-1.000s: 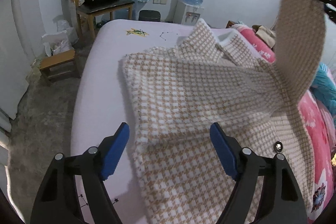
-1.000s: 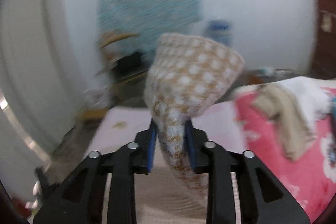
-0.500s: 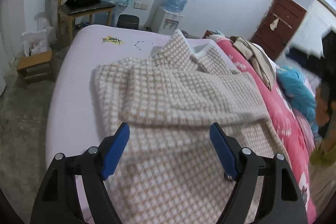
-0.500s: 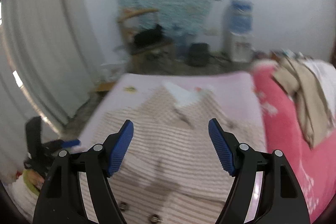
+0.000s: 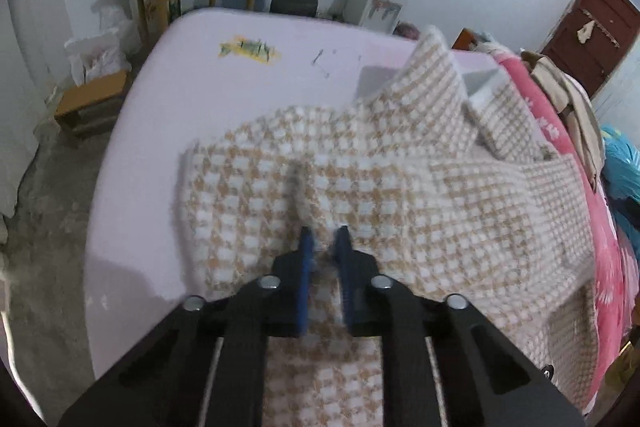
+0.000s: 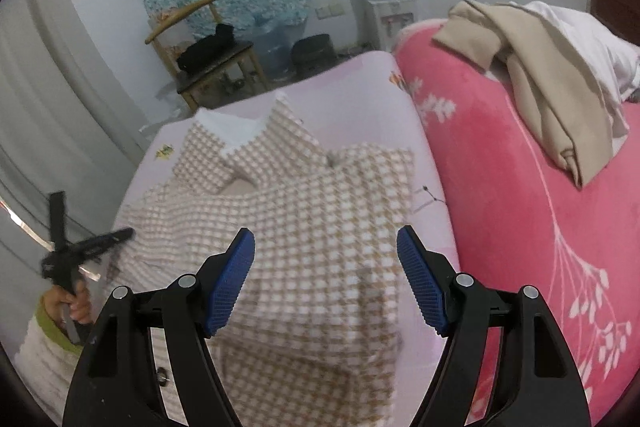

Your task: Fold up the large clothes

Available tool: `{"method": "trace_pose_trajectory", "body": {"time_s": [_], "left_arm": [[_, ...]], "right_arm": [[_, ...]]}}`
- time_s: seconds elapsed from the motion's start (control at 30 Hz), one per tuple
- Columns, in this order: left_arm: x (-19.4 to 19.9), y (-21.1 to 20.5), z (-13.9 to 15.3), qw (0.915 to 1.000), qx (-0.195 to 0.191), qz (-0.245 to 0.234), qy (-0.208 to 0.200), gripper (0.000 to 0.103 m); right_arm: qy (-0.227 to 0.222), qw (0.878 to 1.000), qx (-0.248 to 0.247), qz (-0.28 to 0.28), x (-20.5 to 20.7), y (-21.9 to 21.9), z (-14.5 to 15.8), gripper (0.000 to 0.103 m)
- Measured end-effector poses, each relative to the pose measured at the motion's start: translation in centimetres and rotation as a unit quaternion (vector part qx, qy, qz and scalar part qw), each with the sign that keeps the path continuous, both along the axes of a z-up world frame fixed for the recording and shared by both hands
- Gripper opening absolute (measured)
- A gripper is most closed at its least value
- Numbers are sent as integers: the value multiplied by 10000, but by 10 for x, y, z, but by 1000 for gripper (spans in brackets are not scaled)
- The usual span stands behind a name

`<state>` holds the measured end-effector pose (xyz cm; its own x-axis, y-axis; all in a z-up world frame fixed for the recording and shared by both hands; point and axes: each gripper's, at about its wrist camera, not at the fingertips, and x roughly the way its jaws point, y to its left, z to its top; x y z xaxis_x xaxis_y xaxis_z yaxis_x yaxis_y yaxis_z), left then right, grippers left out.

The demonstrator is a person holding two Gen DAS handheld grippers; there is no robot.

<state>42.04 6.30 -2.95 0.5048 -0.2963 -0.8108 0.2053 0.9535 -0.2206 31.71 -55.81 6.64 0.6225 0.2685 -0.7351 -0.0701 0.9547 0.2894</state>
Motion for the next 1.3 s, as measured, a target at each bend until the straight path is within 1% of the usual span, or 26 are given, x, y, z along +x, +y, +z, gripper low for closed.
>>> {"method": "trace_pose_trajectory", "body": {"time_s": [0.1,0.13,0.2,0.27,0.3,0.33,0.37,0.47,0.5,0.6,0.63,0.67,0.7,0.73,0.8,0.87,0.9,0.93,0.97,1.0,1.03,1.07,1.17,1.23,1.27,1.3], "left_arm": [[-21,5,20,9991,-80,31,-418,9],[-30,8,24,9986,4,91,-527,9],[-35,10,16,9983,246,214,-493,9],[-33,14,-5,9977,516,311,-303,10],[-32,17,-11,9980,472,335,-261,10],[-34,21,-12,9982,355,371,-325,10],[-34,21,-11,9981,325,389,-340,10],[-35,21,-7,9981,361,398,-314,13],[-38,24,-2,9977,362,433,-373,13],[-52,35,14,9948,392,638,-687,19],[-55,37,22,9937,351,649,-847,19],[-57,38,27,9934,286,613,-926,19],[-57,35,33,9933,221,539,-1003,19],[-57,30,35,9935,205,443,-1025,19],[-51,16,34,9946,233,240,-980,19],[-43,0,24,9966,326,34,-757,19],[-39,-7,16,9968,470,27,-643,19],[-33,-13,4,9961,730,106,-482,19],[-28,-13,-5,9958,838,157,-347,19],[-27,-10,-12,9964,779,186,-290,19],[-29,-6,-13,9970,646,204,-384,19],[-30,-5,-13,9971,624,180,-399,19],[-32,-3,-13,9968,657,106,-439,19],[-33,0,-13,9970,620,99,-443,19],[-36,0,-11,9970,614,102,-461,19],[-38,-1,-8,9969,599,102,-505,19]], "right_arm": [[26,9999,-115,-11,-1,-2,-8,70],[32,9999,-139,-9,-3,-3,-8,70],[91,9998,-200,-6,-3,-4,-14,70],[167,9995,-281,-30,-1,-5,-22,70],[195,9992,-333,-35,-1,-4,-25,70],[207,9991,-378,-40,-1,-4,-26,70],[212,9988,-434,-44,-1,-3,-28,70],[174,9979,-620,-83,-2,-3,-26,69],[166,9977,-644,-107,-2,-4,-25,67],[104,9979,-614,-193,0,-13,-19,57],[76,9980,-593,-209,2,-15,-17,50],[77,9981,-574,-204,6,-16,-15,43],[86,9982,-559,-192,11,-15,-14,39],[99,9984,-533,-147,18,-12,-15,32],[173,9987,-482,-31,32,-5,-19,26],[335,9981,-505,61,52,7,-31,15],[423,9976,-535,91,61,11,-38,14],[513,9967,-622,57,72,15,-48,14],[594,9952,-778,19,80,17,-58,10],[693,9930,-954,-1,90,19,-69,9],[720,9923,-1005,-1,95,18,-75,9],[717,9927,-975,-15,99,16,-78,9],[792,9922,-963,-86,100,16,-69,9],[785,9910,-1069,-163,93,19,-59,10],[756,9912,-1077,-165,87,21,-53,17],[663,9927,-1007,-78,76,25,-45,18]]}}
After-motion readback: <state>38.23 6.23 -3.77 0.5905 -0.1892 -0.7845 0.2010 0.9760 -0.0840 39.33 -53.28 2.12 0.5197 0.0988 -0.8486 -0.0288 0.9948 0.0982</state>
